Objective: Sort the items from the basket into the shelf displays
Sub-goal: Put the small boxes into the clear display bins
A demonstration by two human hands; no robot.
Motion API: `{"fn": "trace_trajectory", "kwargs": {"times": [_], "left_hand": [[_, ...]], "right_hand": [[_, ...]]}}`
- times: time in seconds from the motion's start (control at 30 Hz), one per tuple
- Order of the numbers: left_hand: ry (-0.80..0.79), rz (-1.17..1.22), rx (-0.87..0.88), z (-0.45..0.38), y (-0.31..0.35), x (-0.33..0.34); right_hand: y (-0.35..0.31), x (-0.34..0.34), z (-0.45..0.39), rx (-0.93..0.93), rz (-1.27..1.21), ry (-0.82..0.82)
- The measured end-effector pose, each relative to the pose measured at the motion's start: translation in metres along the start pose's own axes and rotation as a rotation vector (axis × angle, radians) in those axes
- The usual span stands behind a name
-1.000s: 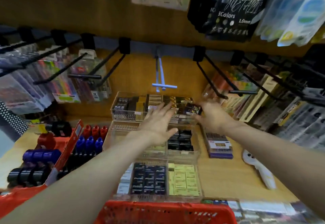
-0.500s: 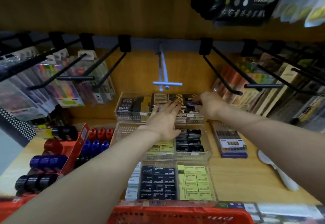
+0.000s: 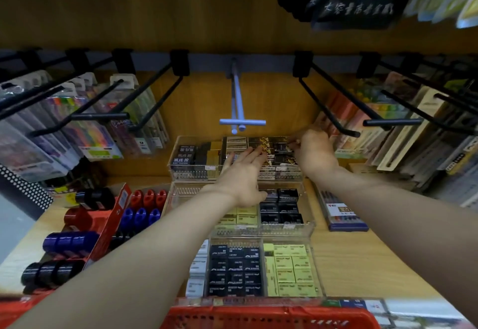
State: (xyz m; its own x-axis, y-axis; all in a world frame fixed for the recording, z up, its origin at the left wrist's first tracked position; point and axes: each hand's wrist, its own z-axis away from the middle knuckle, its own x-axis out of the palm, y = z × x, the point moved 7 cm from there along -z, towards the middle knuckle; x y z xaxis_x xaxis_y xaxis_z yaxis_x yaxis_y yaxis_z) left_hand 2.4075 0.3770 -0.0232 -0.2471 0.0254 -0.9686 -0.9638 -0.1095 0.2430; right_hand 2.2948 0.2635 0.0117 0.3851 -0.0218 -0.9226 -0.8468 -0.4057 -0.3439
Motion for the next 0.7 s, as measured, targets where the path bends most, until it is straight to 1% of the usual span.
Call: {"fn": "trace_trajectory", "kwargs": {"times": [0.07,0.13,0.2,0.27,0.37,0.5,0.57,0.7], "left_hand": [[-0.006,-0.003,0.0,0.0,0.001,0.0],[-0.011,-0.002,-0.005,0.001,0.001,0.0],[-0.013,-0.003,-0.008,0.001,0.001,-0.001],[-0.022,-0.001,-0.008,0.001,0.002,-0.002],[-0.025,0.016,-0.005,0.003,0.002,-0.004],[-0.037,0.03,-0.007,0.004,0.002,-0.005],[-0.04,0.03,-0.012,0.003,0.002,-0.005],[-0.043,0.027,-0.013,0.003,0.002,-0.004]], "right_hand": [[0.0,-0.007,0.007,-0.035,0.001,0.047],[-0.004,-0.014,0.022,-0.15,-0.011,0.091],[-0.009,-0.015,0.038,-0.254,0.052,0.054],[-0.012,-0.009,0.047,-0.307,0.142,-0.012],[-0.018,-0.011,0.045,-0.295,0.152,-0.046],[-0.018,-0.023,0.048,-0.316,0.099,-0.016],[-0.013,-0.024,0.057,-0.342,0.154,-0.048],[-0.005,-0.01,0.071,-0.34,0.347,-0.111]]}}
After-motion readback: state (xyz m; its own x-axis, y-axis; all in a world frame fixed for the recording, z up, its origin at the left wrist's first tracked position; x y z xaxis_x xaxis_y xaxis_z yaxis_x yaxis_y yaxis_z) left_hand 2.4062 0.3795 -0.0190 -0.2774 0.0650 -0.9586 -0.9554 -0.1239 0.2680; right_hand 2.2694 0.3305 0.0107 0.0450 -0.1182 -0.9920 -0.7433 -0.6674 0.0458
